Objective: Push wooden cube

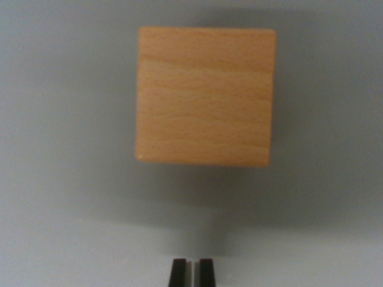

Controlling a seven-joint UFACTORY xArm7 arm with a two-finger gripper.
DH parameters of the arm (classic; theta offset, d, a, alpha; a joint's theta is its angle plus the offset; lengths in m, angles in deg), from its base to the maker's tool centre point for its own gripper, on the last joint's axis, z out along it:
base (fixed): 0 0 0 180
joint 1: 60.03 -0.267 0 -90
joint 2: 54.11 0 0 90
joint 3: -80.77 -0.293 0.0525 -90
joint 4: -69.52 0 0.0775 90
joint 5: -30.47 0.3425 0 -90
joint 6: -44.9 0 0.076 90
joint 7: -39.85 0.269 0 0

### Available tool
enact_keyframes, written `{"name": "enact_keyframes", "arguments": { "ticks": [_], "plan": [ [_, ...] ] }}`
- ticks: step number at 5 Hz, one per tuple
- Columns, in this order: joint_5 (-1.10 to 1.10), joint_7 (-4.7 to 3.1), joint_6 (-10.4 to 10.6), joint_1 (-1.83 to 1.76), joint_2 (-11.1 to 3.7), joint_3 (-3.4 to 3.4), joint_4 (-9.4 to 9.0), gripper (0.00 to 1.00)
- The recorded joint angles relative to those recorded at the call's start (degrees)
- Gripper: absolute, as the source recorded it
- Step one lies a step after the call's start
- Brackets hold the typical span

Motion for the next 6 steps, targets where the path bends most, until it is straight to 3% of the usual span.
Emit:
{"name": "enact_keyframes", "arguments": {
  "ticks": [2,3,6],
  "plan": [
    [0.00,0.00,0.0,0.00,0.00,0.00,0.00,0.00],
    [0.00,0.00,0.0,0.00,0.00,0.00,0.00,1.00],
    [-0.01,-0.01,-0.1,0.00,-0.12,0.02,0.18,1.00]
  ]
}}
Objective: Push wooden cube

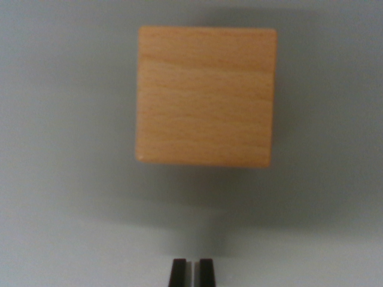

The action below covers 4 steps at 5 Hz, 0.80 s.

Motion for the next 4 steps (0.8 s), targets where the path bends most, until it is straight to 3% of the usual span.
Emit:
{"name": "enact_keyframes", "arguments": {
  "ticks": [4],
  "plan": [
    [-0.15,-0.13,-0.7,0.01,-1.21,0.16,1.93,1.00]
  ]
}}
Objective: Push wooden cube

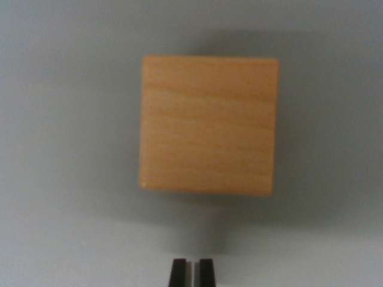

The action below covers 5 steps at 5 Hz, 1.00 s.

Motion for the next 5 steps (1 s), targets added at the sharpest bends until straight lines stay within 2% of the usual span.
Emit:
{"name": "enact_keyframes", "arguments": {
  "ticks": [1,2,3,4,5],
  "plan": [
    [-0.13,-0.11,-0.6,0.01,-1.01,0.14,1.61,1.00],
    [-0.13,-0.11,-0.6,0.01,-1.01,0.14,1.61,1.00],
    [-0.29,-0.25,-1.4,0.02,-2.24,0.30,3.58,1.00],
    [-0.29,-0.25,-1.4,0.02,-2.24,0.30,3.58,1.00],
    [-0.46,-0.40,-2.2,0.04,-3.59,0.49,5.72,1.00]
  ]
}}
